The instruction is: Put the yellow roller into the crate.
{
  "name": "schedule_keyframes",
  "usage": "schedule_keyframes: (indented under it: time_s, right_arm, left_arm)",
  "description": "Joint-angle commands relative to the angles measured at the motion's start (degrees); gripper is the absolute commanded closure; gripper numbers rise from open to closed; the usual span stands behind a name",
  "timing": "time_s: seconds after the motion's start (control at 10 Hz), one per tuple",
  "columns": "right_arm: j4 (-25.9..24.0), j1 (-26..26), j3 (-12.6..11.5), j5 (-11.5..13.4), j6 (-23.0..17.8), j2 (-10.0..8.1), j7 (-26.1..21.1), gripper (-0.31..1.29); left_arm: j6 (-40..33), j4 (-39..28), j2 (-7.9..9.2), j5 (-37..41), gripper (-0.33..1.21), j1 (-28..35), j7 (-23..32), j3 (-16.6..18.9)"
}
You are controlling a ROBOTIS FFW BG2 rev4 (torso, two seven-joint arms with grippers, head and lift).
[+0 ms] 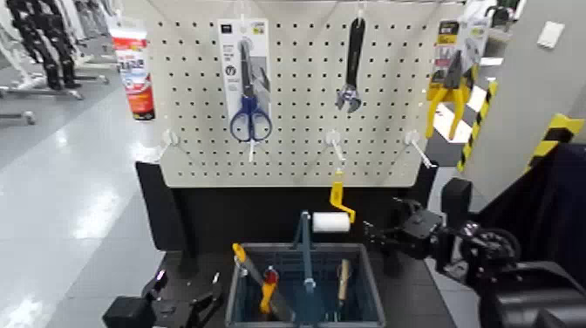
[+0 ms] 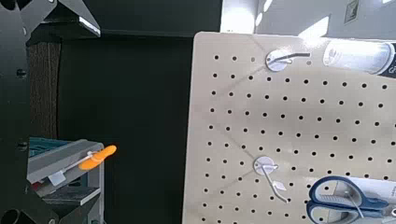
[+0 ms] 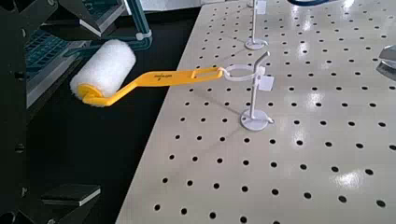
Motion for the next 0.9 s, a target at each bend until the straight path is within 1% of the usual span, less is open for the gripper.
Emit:
schedule_keyframes:
  time_s: [0.1, 0.4, 0.5, 0.7, 0.9]
  right_arm:
    - [5.4, -4.2, 3.6, -1.6, -2.3, -0.11, 0.7, 0.14]
    - [11.1, -8.9, 7.5, -3.8, -4.5, -0.64, 1.3, 0.14]
    - [13.5, -10.5, 8.8, -5.0, -5.2, -0.90, 1.8, 0.14]
    - [19.6, -14.0, 11.4, -6.4, -7.7, -0.46, 4.0, 0.14]
    - [22.4, -16.0, 13.0, -6.8, -9.3, 0.15, 4.2, 0.14]
  left_arm:
    - [-0.1, 0.2, -0.07, 0.0, 0.12, -0.1, -0.1, 0.0]
    - [-0.3, 0.8, -0.16, 0.0, 0.12, -0.6, -0.4, -0.2]
    - [-0.4, 0.9, -0.16, 0.0, 0.12, -0.6, -0.4, -0.3]
    - [-0.5, 0.9, -0.16, 0.0, 0.12, -0.7, -0.5, -0.2]
    - [-0.5, 0.9, -0.25, 0.0, 0.12, -0.7, -0.6, -0.2]
